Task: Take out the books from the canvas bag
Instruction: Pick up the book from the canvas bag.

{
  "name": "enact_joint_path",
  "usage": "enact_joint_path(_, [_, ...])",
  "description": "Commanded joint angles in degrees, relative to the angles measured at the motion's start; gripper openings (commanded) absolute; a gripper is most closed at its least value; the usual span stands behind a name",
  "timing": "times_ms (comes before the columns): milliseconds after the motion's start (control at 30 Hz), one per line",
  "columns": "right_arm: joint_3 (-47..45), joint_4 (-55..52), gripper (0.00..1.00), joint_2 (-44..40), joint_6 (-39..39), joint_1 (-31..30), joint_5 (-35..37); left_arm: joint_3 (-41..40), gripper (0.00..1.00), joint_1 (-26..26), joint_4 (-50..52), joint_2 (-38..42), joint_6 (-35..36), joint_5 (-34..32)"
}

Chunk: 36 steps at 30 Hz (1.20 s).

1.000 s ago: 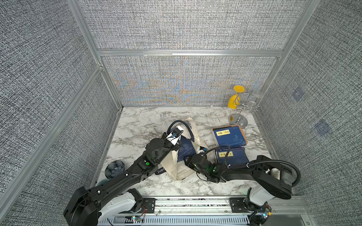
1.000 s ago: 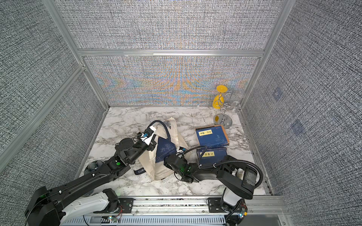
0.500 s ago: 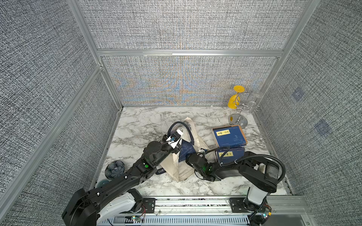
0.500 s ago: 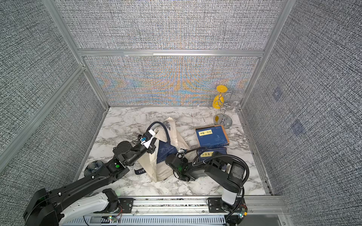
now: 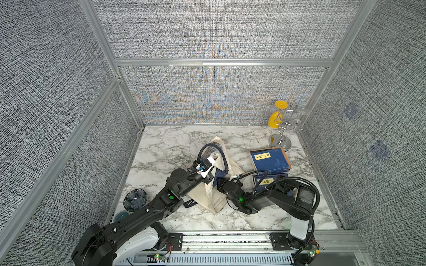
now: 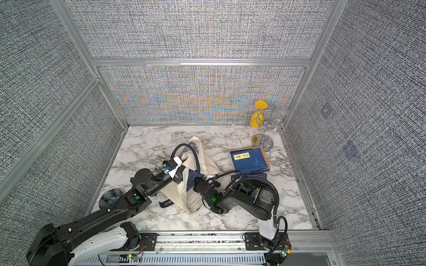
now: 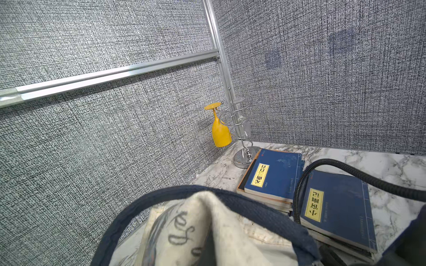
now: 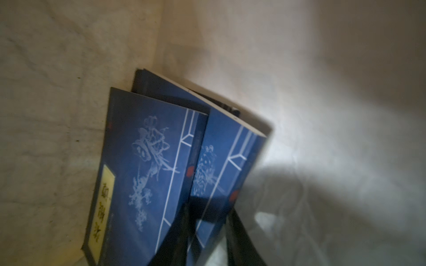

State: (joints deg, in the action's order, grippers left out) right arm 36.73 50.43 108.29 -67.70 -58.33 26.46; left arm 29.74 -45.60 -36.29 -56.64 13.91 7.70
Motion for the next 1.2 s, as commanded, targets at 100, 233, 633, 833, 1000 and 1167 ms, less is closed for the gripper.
enact_joint_path(100, [-1.35, 1.59, 0.06, -3.14, 3.67, -0.12, -0.96, 1.02, 0.0, -0.01, -6.15, 0.1, -0.05, 1.0])
enact_joint_path(233, [-3.57, -1.02, 0.02, -7.56, 3.37, -0.47, -0.84, 2.02, 0.0, -0.05, -3.97, -0.2, 0.5, -2.36])
enact_joint_path(633, [-2.66, -30.51, 0.0, -27.39, 3.41, -1.89, -0.57, 5.98, 0.0, -0.03, 3.77, -2.87, 1.14, -11.17])
enact_joint_path(833, [-1.45, -34.73, 0.0, -29.53, 3.86, -1.81, -3.59, 7.01, 0.0, -0.01, 6.15, -3.91, 1.3, -12.58])
enact_joint_path(1000, [-1.84, -31.31, 0.2, -26.02, 2.73, -1.27, -8.1, 7.0, 0.0, -0.06, 5.82, -4.31, 0.77, -12.03])
enact_joint_path(1167, [-3.85, -24.08, 0.34, -23.44, 2.38, -1.17, -9.41, 6.65, 0.0, -0.05, 5.09, -4.33, 0.5, -11.65])
